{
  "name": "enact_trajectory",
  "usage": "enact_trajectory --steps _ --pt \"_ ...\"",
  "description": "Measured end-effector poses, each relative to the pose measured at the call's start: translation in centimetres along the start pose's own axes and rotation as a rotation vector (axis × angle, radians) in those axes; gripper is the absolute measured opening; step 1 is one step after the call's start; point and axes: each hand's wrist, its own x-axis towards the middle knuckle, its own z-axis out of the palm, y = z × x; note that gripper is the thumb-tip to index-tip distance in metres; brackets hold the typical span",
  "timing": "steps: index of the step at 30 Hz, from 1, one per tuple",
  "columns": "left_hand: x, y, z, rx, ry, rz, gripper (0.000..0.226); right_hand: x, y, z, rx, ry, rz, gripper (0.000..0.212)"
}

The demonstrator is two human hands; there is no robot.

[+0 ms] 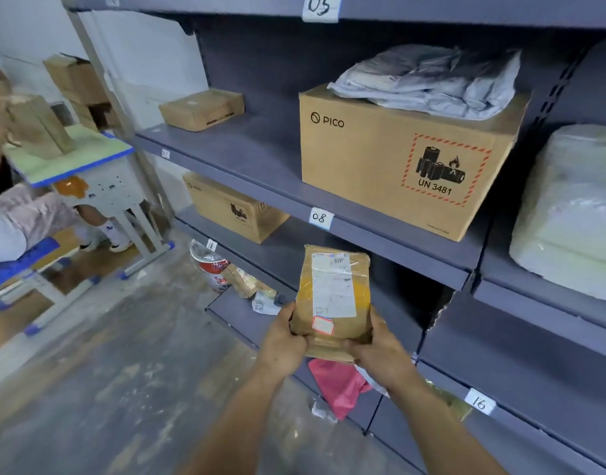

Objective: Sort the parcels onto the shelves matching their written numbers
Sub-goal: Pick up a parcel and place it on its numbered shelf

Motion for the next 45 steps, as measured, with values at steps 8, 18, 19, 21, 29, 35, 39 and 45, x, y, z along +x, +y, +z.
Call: enact_trajectory --steps 8,18,19,21,29,35,39,45 --pt "5.7 -0.4 -1.8 0.077 -0.118 -0.006 0.062 4.1 0.4 2.1 -0.006 0.128 0.142 0.104" --pt "12.7 -2.1 -5.2 0.158 -0.339 0.112 0.055 5.8 -1.9 7.0 0.103 0.353 0.24 0.071" --pt "13.4 -2.3 -5.4 0.171 -0.34 0.127 0.056 6.2 -1.8 7.3 0.112 0.377 0.229 0.069" --pt "14.8 -2.5 -5.7 0.188 -0.337 0.146 0.055 7.2 -2.0 7.9 0.133 0.412 0.194 0.067" --pt "21.2 -3.5 -5.2 0.168 -0.311 0.177 0.048 12.9 -1.2 8.5 0.129 0.454 0.111 0.067" --pt "24.8 -4.0 -4.4 0.057 -0.29 0.16 0.051 16.0 -0.8 8.7 0.032 0.584 0.069 0.043" --pt "26.9 -3.2 -3.5 -0.019 -0.275 0.164 0.058 18.5 -0.3 8.1 0.074 0.621 0.056 0.05" --pt "31.7 -3.2 -0.9 -0.113 -0.211 0.184 0.085 22.6 0.0 6.4 0.121 0.687 0.011 0.066"
